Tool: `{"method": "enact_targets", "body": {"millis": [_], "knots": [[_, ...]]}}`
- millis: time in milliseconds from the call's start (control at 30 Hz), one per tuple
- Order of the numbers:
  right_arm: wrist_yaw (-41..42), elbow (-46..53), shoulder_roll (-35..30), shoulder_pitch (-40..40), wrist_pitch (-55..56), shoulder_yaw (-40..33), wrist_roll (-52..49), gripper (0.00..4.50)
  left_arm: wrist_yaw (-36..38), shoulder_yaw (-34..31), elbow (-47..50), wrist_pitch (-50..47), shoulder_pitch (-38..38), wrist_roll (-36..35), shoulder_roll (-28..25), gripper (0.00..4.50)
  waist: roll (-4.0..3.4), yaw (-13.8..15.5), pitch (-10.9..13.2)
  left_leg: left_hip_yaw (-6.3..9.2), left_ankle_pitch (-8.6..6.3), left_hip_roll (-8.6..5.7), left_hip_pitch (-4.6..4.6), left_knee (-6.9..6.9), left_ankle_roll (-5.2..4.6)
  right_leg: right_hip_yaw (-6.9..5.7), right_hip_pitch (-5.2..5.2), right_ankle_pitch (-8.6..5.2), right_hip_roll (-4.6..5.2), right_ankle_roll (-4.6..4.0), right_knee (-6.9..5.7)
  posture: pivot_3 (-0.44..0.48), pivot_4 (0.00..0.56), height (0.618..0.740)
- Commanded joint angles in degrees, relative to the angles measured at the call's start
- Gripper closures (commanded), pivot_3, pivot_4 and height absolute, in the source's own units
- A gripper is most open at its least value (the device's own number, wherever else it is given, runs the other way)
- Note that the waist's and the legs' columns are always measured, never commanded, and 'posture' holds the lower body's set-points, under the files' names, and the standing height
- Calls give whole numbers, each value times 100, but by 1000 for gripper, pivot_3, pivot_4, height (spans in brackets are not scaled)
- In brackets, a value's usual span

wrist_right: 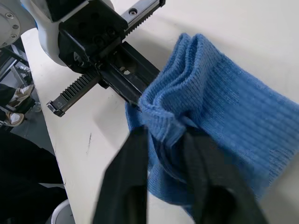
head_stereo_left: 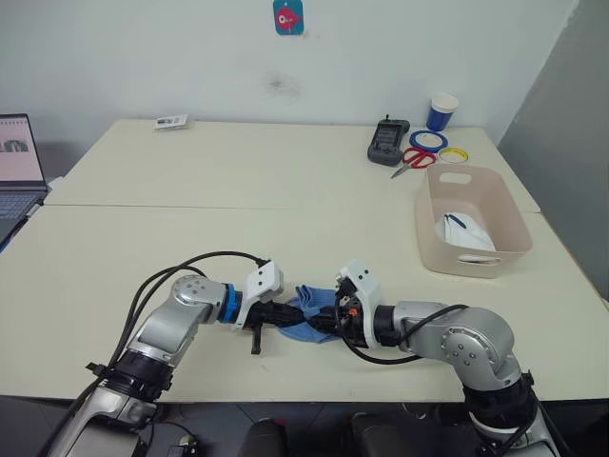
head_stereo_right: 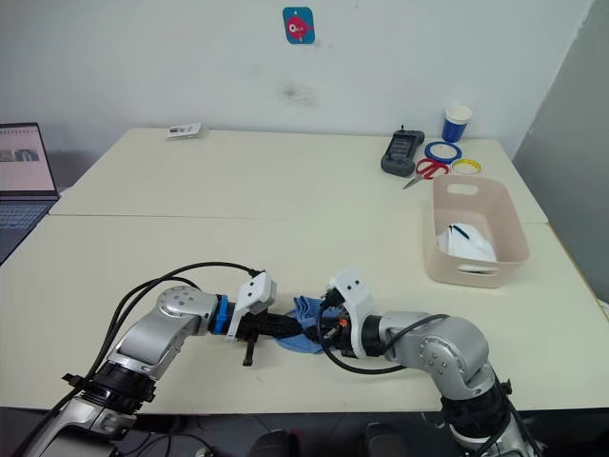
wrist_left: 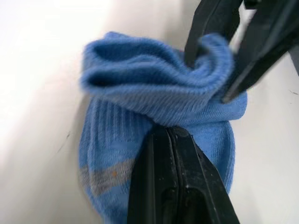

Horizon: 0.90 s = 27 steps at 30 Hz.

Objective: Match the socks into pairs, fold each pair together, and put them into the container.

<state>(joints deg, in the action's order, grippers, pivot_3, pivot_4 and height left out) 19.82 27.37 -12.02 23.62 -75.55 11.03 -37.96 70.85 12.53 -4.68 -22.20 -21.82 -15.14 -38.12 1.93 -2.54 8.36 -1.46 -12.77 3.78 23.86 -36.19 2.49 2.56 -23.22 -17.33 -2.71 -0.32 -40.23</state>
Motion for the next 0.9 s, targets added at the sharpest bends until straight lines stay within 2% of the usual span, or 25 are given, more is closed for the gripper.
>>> {"method": "enact_targets", "body": {"millis": [33, 133, 200, 233, 300, 367, 500, 667, 900], "knots": [[274, 421, -130, 160, 125, -413, -349, 1959, -105, -490, 313, -553, 97, -287, -311, 4500, 0, -1, 0, 2, 0, 0, 0, 0, 0, -3, 0, 0, 0, 0, -1, 0, 150, 732], [426, 678, -492, 104, 213, -690, -440, 814, -229, -896, 575, -1114, 131, -642, -484, 4500, -2, 10, 8, 4, 0, -1, 2, 1, 0, -2, 0, 0, 2, 0, 1, 0, 150, 732], [434, 784, -730, 51, 381, -701, -324, 205, -355, -1178, 640, -1423, 48, -876, -503, 4500, -1, 32, 9, 3, 0, -2, 6, 1, 0, -2, 0, 0, 11, 0, 5, 0, 150, 732], [378, 817, -872, 22, 514, -639, -159, 205, -433, -1354, 651, -1589, -53, -1024, -494, 4500, -1, 37, 9, 1, 0, -3, 5, 1, 0, 1, 0, 0, 15, 0, 7, 0, 150, 732], [307, 816, -1037, -24, 764, -499, 89, 540, -491, -1544, 730, -1820, -242, -1264, -494, 4500, 0, 47, 9, 0, 0, -7, 6, 1, 0, 0, 0, 0, 23, 1, 9, 0, 150, 732], [261, 715, -1087, -73, 1001, -313, 309, 1197, -417, -1527, 954, -1957, -399, -1443, -509, 4500, 1, 57, 10, -2, 0, -11, 6, 0, 0, 0, 0, 0, 23, 0, 10, 0, 150, 732], [188, 240, -1070, -132, 1621, 362, 983, 2600, -59, -736, 1536, -1522, -620, -1204, -394, 4500, -1, 64, 10, -8, 0, -15, 6, 3, 0, 1, 2, 0, 19, 0, 17, 0, 150, 732], [451, -28, -1107, 33, 1893, 800, 1291, 4378, -274, 102, 966, -824, -844, -419, -3, 4500, -3, 64, 12, -15, 0, -17, 4, 2, 0, 11, 1, 0, 18, 0, 16, 0, 150, 732], [864, -388, -1303, -18, 2078, 1250, 1581, 4468, -399, 643, -407, 27, -951, 523, 191, 4500, -3, 64, 12, -7, 0, -8, 4, 2, 0, 6, -1, 2, -2, -4, 15, 0, 150, 732]]}}
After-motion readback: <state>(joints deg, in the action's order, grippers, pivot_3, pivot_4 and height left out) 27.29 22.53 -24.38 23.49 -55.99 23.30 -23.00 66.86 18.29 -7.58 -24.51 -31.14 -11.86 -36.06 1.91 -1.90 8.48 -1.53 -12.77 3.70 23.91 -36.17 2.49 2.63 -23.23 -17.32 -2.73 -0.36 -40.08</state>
